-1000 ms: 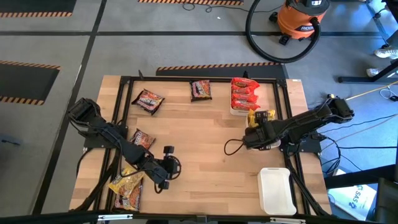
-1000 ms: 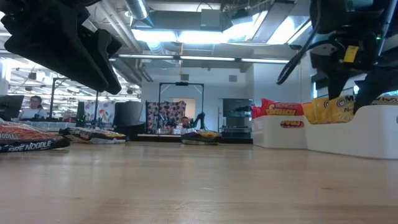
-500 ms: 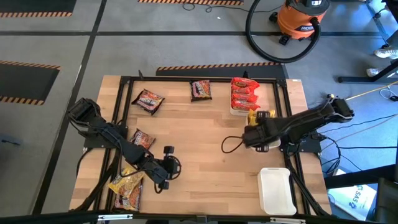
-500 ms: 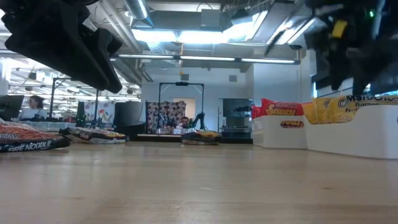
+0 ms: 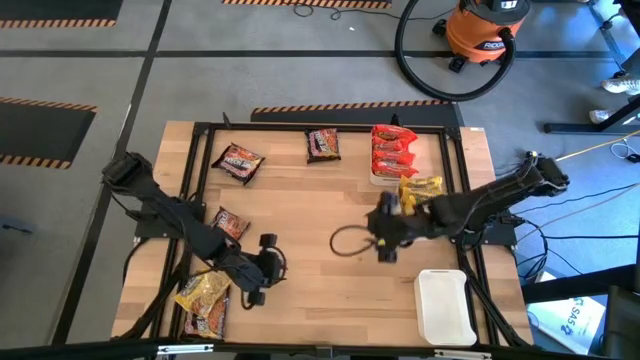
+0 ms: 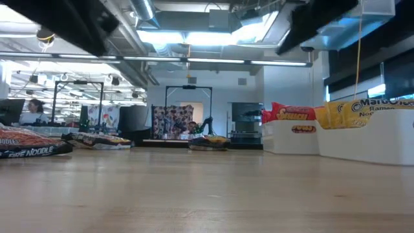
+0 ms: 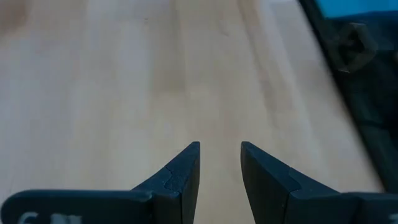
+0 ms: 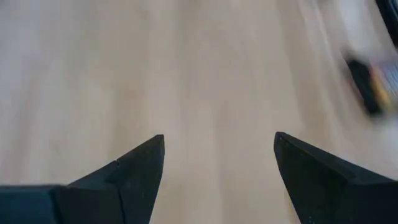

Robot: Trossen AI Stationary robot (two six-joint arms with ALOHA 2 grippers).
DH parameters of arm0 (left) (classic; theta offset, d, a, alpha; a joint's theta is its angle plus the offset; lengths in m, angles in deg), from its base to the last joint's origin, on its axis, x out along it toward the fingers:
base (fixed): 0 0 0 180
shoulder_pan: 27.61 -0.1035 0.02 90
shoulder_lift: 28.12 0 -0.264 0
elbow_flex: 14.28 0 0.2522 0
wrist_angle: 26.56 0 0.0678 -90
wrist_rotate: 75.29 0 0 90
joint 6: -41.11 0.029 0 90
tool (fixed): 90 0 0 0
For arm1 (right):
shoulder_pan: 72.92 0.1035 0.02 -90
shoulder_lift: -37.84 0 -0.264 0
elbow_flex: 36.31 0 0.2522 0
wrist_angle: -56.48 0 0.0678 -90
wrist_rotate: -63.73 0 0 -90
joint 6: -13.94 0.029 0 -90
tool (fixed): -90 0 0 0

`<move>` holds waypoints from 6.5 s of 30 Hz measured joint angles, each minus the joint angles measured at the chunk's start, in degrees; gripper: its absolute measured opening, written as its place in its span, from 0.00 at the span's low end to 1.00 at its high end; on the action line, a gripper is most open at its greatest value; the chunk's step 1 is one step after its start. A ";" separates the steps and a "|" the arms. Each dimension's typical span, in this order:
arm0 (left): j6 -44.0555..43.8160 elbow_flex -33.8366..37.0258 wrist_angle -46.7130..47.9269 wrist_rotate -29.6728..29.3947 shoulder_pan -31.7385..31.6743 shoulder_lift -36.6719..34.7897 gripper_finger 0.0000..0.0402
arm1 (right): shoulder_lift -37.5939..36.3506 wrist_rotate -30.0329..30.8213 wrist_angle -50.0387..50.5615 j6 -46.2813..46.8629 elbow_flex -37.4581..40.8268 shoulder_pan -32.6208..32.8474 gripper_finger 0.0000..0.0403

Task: Sort Maruchan noodles
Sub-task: Put the yellow noodle pack into the middle white bin

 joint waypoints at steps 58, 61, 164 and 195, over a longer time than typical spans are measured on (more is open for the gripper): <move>-57.26 -23.55 50.01 24.01 26.45 14.20 0.38 | 0.04 2.11 -40.10 -3.33 16.64 5.95 0.71; -59.81 -23.55 50.51 25.33 28.69 16.47 0.38 | 0.03 4.01 -40.08 -3.31 16.64 5.95 0.71; 8.65 -7.95 5.51 -28.12 -8.95 20.56 0.26 | 22.29 -9.15 -51.04 5.76 16.59 1.84 0.71; 6.34 -8.01 -15.71 -14.30 -1.93 27.73 0.26 | 20.54 -21.17 -39.98 17.95 10.83 -11.84 0.83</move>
